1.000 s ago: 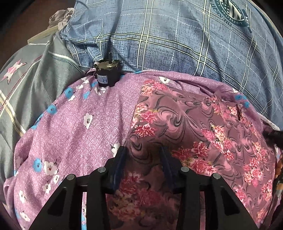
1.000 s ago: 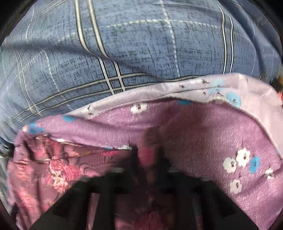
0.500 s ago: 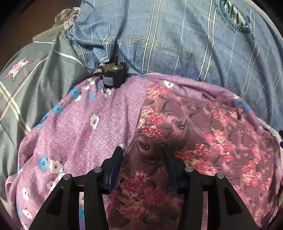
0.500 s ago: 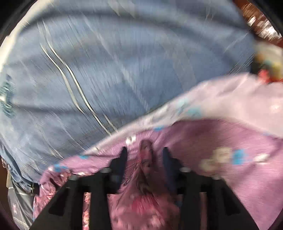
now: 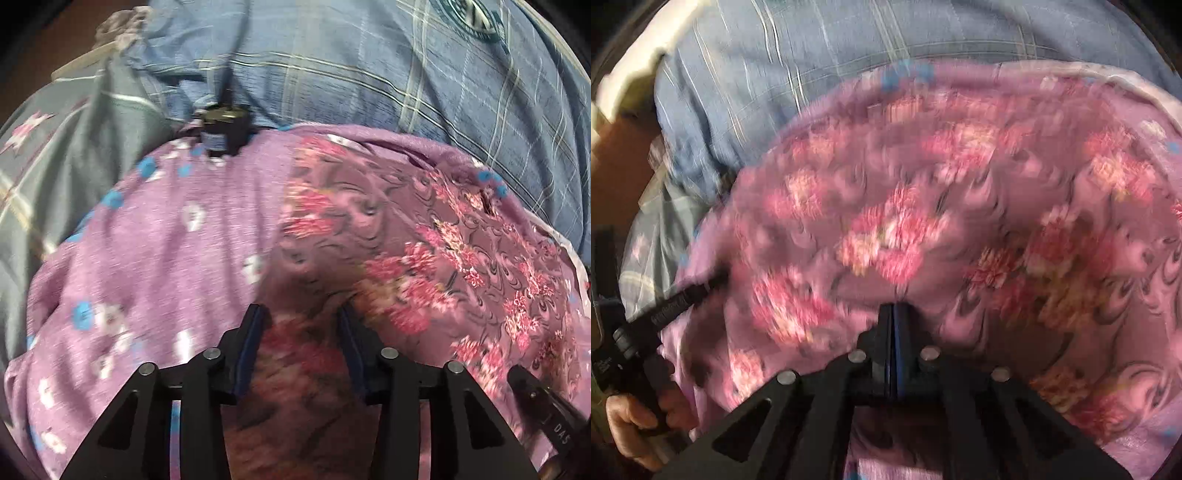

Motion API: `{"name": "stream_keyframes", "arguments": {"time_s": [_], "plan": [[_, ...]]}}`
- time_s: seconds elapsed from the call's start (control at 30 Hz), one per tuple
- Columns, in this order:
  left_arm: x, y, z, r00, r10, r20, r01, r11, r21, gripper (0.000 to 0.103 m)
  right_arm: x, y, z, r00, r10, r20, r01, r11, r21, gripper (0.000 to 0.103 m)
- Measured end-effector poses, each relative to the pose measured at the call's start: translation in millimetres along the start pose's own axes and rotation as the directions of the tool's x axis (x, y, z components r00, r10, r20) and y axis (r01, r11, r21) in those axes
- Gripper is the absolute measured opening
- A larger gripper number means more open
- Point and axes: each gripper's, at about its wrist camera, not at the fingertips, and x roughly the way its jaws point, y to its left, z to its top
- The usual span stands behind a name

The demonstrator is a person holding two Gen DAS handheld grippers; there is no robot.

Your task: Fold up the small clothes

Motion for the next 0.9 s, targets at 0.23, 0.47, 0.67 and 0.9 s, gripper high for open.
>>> {"name": "stream_keyframes", "arguments": {"time_s": [0.23, 0.47, 0.67, 0.9], "plan": [[-51.9, 64.5, -43.5, 0.999, -0.026, 0.043, 0.034, 0.977, -0.210, 0.042, -49.6, 20.5, 2.0, 0.991, 0.130, 0.018, -0.129, 0.991, -0.042, 0.015], [-85.4, 70.2, -93.9, 0.990, -0.131, 0.057, 0.142, 0.947, -0.289, 0.049, -15.6, 31.3, -15.8, 0.978, 0.152, -0.143, -0.155, 0.988, -0.011, 0.029], [-90.4, 57.6, -113.2, 0.972, -0.223, 0.069, 0.233, 0.911, -0.339, 0.064, -29.2, 28.5, -2.8, 0.973, 0.217, -0.072, -0.219, 0.976, -0.007, 0.029], [-61.4, 40.3, -88.2, 0.981, -0.175, 0.083, 0.193, 0.917, -0.350, 0.066, -3.4, 11.6, -12.8, 0.965, 0.215, -0.151, -0.212, 0.977, 0.038, 0.020]]}}
